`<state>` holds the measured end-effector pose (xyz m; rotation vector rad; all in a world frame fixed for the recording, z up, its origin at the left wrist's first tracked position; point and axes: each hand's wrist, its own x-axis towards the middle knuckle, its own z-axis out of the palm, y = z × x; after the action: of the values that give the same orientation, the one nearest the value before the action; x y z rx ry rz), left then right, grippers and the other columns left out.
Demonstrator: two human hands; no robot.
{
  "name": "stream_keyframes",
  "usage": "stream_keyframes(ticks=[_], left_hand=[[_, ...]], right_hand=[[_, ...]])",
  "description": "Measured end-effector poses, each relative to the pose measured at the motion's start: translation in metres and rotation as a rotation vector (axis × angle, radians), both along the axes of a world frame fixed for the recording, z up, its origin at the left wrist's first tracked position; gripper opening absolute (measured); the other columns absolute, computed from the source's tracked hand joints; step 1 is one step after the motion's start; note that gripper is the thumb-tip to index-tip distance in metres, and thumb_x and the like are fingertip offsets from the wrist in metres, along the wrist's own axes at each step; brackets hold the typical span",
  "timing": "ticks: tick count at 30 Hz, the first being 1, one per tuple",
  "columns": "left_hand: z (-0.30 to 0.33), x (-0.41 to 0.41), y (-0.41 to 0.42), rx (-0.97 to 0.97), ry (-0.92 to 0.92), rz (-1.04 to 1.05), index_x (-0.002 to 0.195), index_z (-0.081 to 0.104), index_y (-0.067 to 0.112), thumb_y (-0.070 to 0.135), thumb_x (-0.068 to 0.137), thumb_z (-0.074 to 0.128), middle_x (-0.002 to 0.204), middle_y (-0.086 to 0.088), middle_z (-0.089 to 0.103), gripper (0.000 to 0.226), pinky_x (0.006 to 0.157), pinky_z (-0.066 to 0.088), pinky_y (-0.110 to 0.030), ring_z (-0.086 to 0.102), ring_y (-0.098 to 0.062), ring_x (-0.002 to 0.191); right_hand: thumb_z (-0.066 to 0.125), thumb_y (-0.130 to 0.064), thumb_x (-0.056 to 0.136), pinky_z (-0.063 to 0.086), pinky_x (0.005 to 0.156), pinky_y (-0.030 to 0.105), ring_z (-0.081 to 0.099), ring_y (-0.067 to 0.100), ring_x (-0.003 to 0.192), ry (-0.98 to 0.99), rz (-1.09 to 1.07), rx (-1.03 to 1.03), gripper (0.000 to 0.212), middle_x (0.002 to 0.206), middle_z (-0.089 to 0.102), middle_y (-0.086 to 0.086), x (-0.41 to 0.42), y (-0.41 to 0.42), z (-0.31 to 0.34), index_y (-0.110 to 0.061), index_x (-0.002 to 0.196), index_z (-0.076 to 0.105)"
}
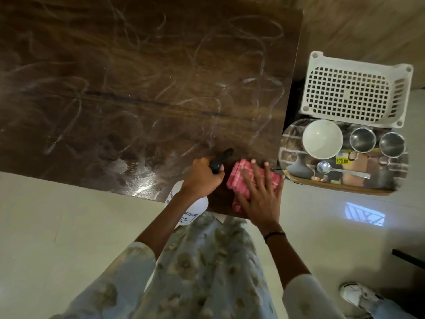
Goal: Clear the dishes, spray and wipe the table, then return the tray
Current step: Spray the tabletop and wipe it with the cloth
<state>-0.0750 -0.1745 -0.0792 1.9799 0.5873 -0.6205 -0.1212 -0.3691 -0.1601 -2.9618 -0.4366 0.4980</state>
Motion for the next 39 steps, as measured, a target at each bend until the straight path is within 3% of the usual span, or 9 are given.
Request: stream_keyframes(ticks=[4,10,13,15,20,26,30,34,39], left_hand=[[0.001,0.014,-0.021,0.027,-0.033,-0.065,0.08,0.062,0.012,0.017,0.082,0.061,0.062,-0.001,0.056,0.006,0.05,0.038,-0.022,0.053,-0.02,0.052],[0.002,0.029,-0.044,0.018,-0.009,-0.083,0.083,0.065,0.007,0.022,0.084,0.061,0.067,-0.007,0.061,0.016,0.053,0.04,-0.023,0.055,-0.018,0.054],[0.0,0.034,-0.055,0.066,0.009,-0.183,0.077,0.059,0.02,0.025,0.08,0.061,0.084,-0.013,0.063,0.006,0.067,0.048,-0.031,0.062,-0.028,0.077],[0.001,0.037,-0.063,0.064,0.017,-0.234,0.075,0.059,0.015,0.02,0.08,0.061,0.079,-0.013,0.062,0.007,0.067,0.049,-0.033,0.062,-0.032,0.077],[0.006,0.041,-0.074,0.135,0.012,-0.247,0.085,0.065,0.003,0.013,0.079,0.06,0.081,-0.016,0.064,0.013,0.074,0.053,-0.038,0.06,-0.032,0.077],[0.01,0.04,-0.067,0.213,-0.024,-0.204,0.093,0.066,0.0,0.013,0.081,0.058,0.091,-0.024,0.067,0.019,0.075,0.049,-0.039,0.059,-0.042,0.09],[0.003,0.04,-0.05,0.179,0.046,-0.113,0.07,0.058,0.003,0.012,0.076,0.057,0.075,-0.025,0.063,0.011,0.062,0.052,-0.043,0.063,-0.045,0.072],[0.002,0.037,-0.032,0.143,0.059,-0.054,0.074,0.057,0.004,0.028,0.076,0.057,0.067,-0.016,0.055,0.025,0.054,0.041,-0.032,0.059,-0.038,0.064],[-0.003,0.034,-0.02,0.162,-0.002,-0.042,0.075,0.058,0.004,0.015,0.082,0.06,0.072,-0.021,0.058,0.013,0.057,0.039,-0.031,0.059,-0.043,0.07]], right_hand=[[0.025,-0.063,0.093,-0.003,0.112,0.065,0.002,0.031,0.147,-0.021,-0.138,-0.01,0.066,0.16,0.011,0.003,0.046,0.012,0.001,-0.032,0.15,0.02],[0.033,-0.061,0.094,-0.002,0.115,0.06,0.006,0.03,0.147,0.01,0.084,0.068,0.064,0.158,0.021,0.002,0.014,0.022,0.005,-0.027,0.148,0.03],[0.042,-0.057,0.092,0.011,0.117,0.055,0.025,0.033,0.142,-0.005,-0.019,0.11,0.06,0.152,0.034,0.008,-0.001,0.011,0.004,-0.027,0.144,0.035],[0.039,-0.051,0.094,0.022,0.115,0.054,0.03,0.035,0.139,-0.014,-0.045,0.141,0.056,0.149,0.039,0.01,-0.005,0.01,0.005,-0.024,0.142,0.037],[0.017,-0.05,0.101,0.019,0.115,0.051,0.032,0.037,0.138,0.021,-0.039,0.155,0.055,0.147,0.042,0.012,-0.005,0.011,0.01,-0.021,0.139,0.044],[0.033,-0.047,0.096,0.021,0.115,0.052,0.027,0.036,0.141,0.001,-0.044,0.171,0.051,0.152,0.034,0.01,-0.006,0.01,0.005,-0.025,0.142,0.034],[0.033,-0.044,0.095,0.025,0.11,0.061,0.025,0.038,0.139,-0.039,0.042,0.144,0.049,0.149,0.039,0.011,-0.008,0.006,0.0,-0.031,0.142,0.035],[0.043,-0.034,0.088,0.02,0.109,0.068,0.023,0.041,0.14,-0.065,0.087,0.093,0.052,0.149,0.037,0.011,0.006,-0.008,-0.003,-0.032,0.14,0.039],[0.035,-0.04,0.093,0.021,0.108,0.068,0.023,0.04,0.141,-0.061,-0.05,0.071,0.049,0.152,0.035,0.012,0.064,-0.007,0.0,-0.027,0.139,0.041]])
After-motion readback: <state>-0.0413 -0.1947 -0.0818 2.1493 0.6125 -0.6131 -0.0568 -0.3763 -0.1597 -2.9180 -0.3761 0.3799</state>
